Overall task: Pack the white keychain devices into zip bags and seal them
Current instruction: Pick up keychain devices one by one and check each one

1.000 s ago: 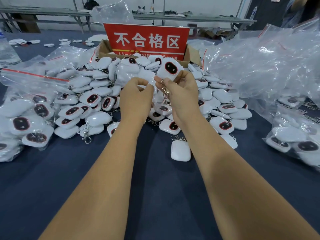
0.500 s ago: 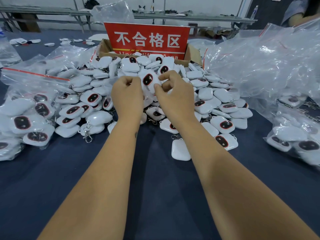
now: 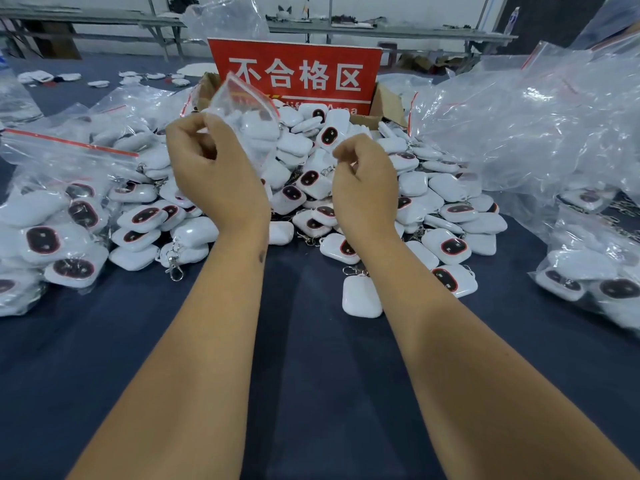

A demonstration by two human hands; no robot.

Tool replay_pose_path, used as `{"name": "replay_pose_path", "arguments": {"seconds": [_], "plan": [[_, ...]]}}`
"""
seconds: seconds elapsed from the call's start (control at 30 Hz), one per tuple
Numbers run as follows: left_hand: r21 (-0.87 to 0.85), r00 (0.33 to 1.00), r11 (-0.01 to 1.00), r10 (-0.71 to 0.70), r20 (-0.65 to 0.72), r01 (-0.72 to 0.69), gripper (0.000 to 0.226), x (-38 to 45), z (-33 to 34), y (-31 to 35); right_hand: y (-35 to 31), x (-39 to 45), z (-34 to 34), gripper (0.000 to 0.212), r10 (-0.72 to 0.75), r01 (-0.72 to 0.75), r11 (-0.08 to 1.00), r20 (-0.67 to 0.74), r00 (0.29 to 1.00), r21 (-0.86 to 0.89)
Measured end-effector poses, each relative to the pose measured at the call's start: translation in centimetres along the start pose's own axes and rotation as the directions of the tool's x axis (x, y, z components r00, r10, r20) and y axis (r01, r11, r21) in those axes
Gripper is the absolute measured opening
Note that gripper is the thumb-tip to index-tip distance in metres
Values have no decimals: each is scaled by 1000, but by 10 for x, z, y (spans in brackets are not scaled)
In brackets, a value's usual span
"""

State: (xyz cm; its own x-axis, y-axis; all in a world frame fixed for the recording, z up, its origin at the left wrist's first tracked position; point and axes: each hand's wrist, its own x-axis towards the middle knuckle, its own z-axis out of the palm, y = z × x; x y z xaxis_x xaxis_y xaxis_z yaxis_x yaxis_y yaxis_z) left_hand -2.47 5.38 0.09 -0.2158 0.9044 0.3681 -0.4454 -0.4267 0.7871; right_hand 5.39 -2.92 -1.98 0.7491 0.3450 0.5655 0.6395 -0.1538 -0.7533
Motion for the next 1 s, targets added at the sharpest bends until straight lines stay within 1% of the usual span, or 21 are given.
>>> {"name": "replay_pose_path", "arguments": {"seconds": [0.03, 0.1, 0.17, 0.2, 0.23, 0.27, 0.33, 0.37, 0.43, 0.5, 0.57, 0.63, 0.7, 0.77, 0.9, 1.0], "plan": [[-43, 1000, 999, 23, 11, -23, 15, -1, 0, 2, 2, 1, 0, 27, 5, -1, 997, 48, 999, -78], [-60, 994, 995, 82, 74, -78, 19, -5, 1, 3, 4, 1, 3, 32, 1, 37, 974, 168, 986, -224], [24, 972, 987, 149, 180, -156, 26, -7, 1, 0, 6, 0, 6, 39, 0, 103, 935, 290, 957, -340], [79, 955, 979, 162, 248, -186, 28, -7, 1, -3, 8, -1, 8, 42, 3, 139, 910, 342, 940, -390], [132, 936, 972, 145, 320, -196, 29, -8, 1, -7, 10, -1, 9, 44, 5, 174, 886, 384, 923, -430], [184, 918, 966, 97, 385, -179, 30, -9, 1, -11, 13, -2, 11, 43, 2, 209, 861, 414, 910, -463], [292, 881, 948, -25, 472, -129, 31, -12, 1, -19, 15, -4, 12, 30, -24, 281, 806, 446, 895, -520], [355, 859, 925, -68, 508, -137, 31, -13, 0, -25, 16, -4, 13, 26, -36, 305, 784, 451, 892, -541], [462, 813, 869, -134, 567, -179, 33, -11, -2, -34, 15, -3, 12, 26, -41, 295, 786, 431, 901, -543], [503, 778, 851, -211, 592, -152, 41, -7, -4, -40, 14, -1, 11, 27, -33, 248, 823, 392, 919, -511], [530, 756, 841, -272, 596, -114, 42, -5, -4, -43, 14, 0, 11, 29, -17, 205, 846, 359, 933, -492], [552, 755, 822, -270, 597, -143, 40, -6, -4, -43, 15, 0, 11, 33, 12, 179, 834, 342, 939, -521], [543, 755, 817, -230, 614, -194, 33, -7, -4, -42, 16, -1, 12, 32, 25, 200, 793, 359, 933, -575], [541, 751, 808, -204, 628, -233, 31, -7, -5, -42, 16, -1, 13, 32, 32, 205, 785, 368, 929, -585], [582, 756, 780, -234, 611, -229, 31, -7, -3, -42, 15, -1, 12, 34, 28, 112, 894, 303, 953, -434], [579, 775, 788, -225, 590, -212, 21, -8, -4, -42, 16, 0, 13, 41, 23, 97, 908, 280, 960, -407]]}}
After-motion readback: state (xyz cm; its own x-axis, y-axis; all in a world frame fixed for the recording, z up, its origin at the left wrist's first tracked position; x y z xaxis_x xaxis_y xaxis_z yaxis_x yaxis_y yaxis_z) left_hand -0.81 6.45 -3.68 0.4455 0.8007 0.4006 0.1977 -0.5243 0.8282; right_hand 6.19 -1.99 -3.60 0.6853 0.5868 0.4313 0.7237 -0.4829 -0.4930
